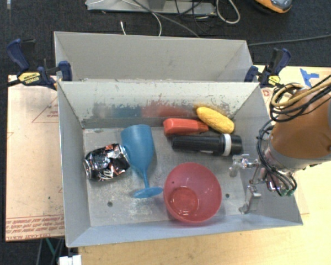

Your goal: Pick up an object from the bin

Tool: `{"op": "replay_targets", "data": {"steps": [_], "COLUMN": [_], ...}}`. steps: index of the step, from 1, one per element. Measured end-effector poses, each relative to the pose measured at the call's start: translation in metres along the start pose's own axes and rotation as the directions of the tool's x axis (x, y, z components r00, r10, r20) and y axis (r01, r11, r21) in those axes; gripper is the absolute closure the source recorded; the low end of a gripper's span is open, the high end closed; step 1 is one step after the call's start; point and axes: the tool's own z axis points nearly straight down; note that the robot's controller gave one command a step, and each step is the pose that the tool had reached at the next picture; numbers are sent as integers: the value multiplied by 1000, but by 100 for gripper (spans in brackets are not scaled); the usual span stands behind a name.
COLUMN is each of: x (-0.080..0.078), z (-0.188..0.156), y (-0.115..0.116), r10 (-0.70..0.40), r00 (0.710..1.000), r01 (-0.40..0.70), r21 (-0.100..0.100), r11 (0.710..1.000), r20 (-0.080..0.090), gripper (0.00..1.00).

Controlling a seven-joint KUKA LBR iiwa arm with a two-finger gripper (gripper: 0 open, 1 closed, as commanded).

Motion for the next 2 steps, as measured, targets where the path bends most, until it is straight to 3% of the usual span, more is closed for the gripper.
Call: {"op": "replay_targets", "data": {"steps": [1, 2], "x": [-2, -102], "z": [-4, 61], "y": [1, 14], "r10": [-5, -273], "r00": [1000, 962], "r01": [5, 273], "r21": [1, 2], "r11": [1000, 962], "r20": [8, 8], "gripper": [0, 0]}}
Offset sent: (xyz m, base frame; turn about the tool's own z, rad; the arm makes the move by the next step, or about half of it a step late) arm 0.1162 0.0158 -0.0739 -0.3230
